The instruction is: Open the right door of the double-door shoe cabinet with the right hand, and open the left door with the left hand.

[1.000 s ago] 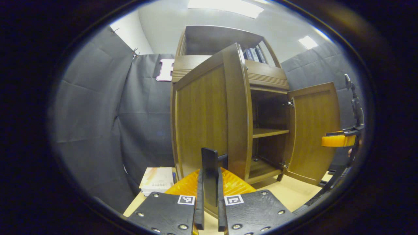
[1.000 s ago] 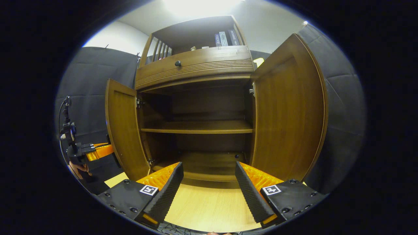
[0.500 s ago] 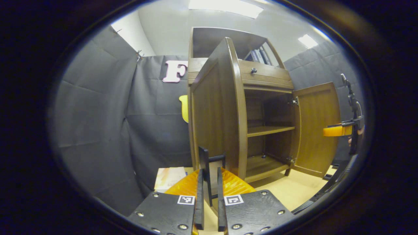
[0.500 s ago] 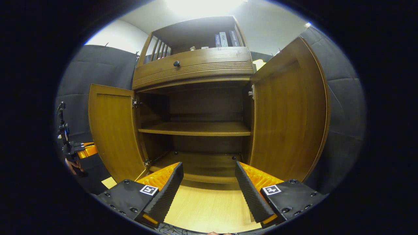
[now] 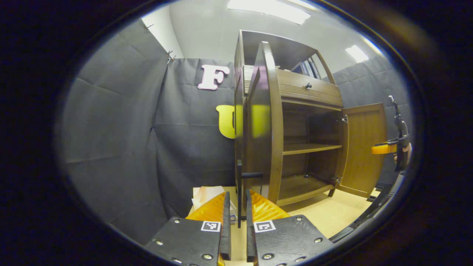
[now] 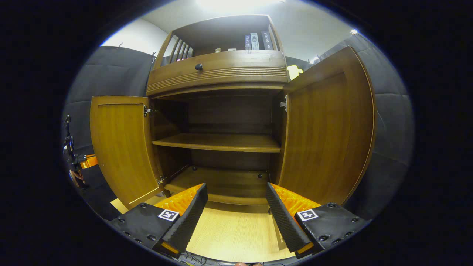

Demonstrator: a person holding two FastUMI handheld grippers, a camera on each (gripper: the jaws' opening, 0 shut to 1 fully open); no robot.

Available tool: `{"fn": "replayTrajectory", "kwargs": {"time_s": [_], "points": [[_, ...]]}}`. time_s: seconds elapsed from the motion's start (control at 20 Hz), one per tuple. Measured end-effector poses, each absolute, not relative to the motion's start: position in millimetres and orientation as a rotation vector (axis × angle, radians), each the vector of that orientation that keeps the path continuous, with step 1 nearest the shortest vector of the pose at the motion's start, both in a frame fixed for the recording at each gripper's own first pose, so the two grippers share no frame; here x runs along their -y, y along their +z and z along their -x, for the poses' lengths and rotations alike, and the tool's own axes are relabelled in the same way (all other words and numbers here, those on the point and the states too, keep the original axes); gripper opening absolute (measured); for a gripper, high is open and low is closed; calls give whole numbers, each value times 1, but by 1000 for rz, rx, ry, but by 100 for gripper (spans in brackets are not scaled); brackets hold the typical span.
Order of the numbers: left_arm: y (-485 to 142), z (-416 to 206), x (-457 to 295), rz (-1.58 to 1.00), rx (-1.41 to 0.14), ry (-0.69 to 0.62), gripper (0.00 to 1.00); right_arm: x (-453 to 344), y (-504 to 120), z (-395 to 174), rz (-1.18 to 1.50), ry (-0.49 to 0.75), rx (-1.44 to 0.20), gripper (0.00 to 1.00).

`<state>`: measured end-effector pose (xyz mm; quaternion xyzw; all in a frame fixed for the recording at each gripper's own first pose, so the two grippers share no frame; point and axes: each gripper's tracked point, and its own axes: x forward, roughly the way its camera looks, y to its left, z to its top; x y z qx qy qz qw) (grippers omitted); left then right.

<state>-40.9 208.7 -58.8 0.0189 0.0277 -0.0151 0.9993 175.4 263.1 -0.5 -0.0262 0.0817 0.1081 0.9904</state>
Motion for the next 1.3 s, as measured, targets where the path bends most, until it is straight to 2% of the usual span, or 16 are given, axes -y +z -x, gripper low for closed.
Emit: {"fn": "replayTrajectory", "kwargs": {"time_s": [0.1,0.35,0.75,0.8,0.95,1.0,1.05,1.3], "points": [[-64,42,-206,-45,-70,-34,17,-260,5,-177,45,199,-168,97],[-64,72,-192,-53,-103,-2,19,-249,15,-172,44,169,-146,97],[1,136,-121,9,-27,110,17,-235,21,-163,68,205,-103,97],[5,135,-106,22,-22,120,24,-233,24,-158,62,217,-96,100],[27,128,-78,29,1,159,47,-225,33,-140,52,251,-61,97],[35,126,-72,32,17,174,53,-221,34,-135,41,261,-56,100],[45,127,-64,36,35,190,60,-218,33,-129,25,274,-58,97],[64,118,-24,52,58,234,92,-194,35,-109,-30,287,-48,100]]}}
